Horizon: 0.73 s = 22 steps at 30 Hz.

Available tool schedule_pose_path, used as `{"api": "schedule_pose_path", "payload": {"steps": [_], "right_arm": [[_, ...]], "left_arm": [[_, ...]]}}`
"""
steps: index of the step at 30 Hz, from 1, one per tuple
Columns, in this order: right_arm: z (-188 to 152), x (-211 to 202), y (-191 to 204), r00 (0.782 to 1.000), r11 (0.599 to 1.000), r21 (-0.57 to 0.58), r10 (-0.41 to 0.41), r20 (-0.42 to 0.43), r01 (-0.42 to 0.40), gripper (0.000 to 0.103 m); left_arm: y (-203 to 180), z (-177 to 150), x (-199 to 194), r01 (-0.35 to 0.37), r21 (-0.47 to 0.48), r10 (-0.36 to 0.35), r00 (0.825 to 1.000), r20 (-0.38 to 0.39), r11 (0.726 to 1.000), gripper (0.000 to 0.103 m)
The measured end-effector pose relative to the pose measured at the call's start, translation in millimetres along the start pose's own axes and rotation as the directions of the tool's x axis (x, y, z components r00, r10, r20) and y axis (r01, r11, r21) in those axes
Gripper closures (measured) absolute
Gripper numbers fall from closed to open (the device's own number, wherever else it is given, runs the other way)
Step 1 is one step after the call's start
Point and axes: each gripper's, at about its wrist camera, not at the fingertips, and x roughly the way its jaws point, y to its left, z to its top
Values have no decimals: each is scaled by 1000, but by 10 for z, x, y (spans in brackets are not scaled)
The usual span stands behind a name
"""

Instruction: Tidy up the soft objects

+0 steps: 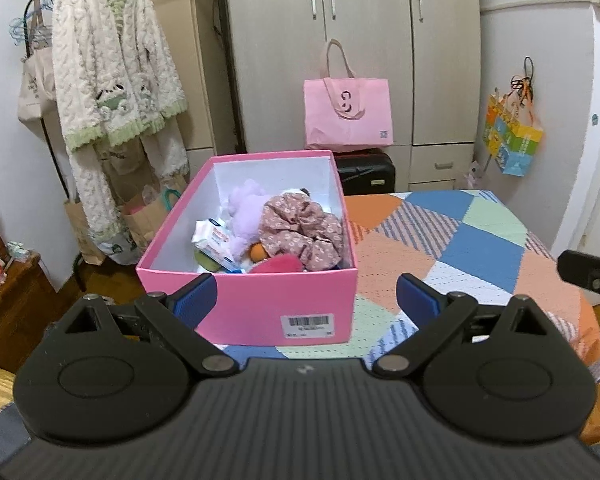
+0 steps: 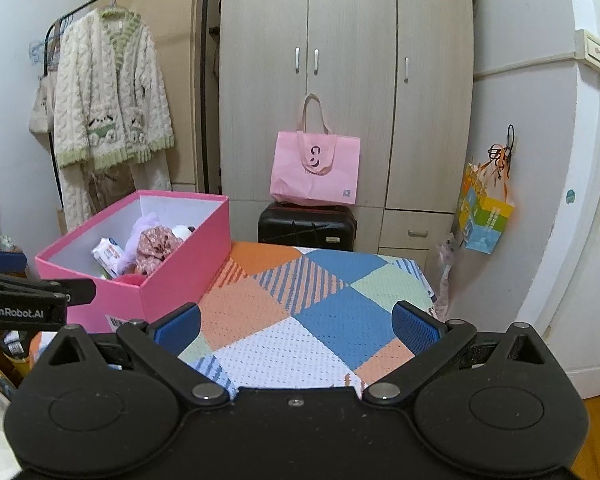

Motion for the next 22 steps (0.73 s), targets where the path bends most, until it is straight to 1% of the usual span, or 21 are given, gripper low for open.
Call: {"api": "schedule_pose_path", "payload": {"steps": [4,11,16,22], "right_arm": [[-23,15,15,1000,1000,2,6,2,-6,0],[-39,7,65,1000,999,-23,-23,14,24,0],[-28,32,13,1000,1000,-2,-27,10,27,0],[-24,74,-21,999,999,11,-34,-3,34,0]], "left_arm": [[22,-5,16,-7,-5,7,1000,9,1000,6],[36,-9,26,-8,-2,8,1000,18,1000,6],[42,-10,20,10,-11,-10,1000,11,1000,6],[39,-15,19,9,-12,-9,1000,7,1000,6]]}}
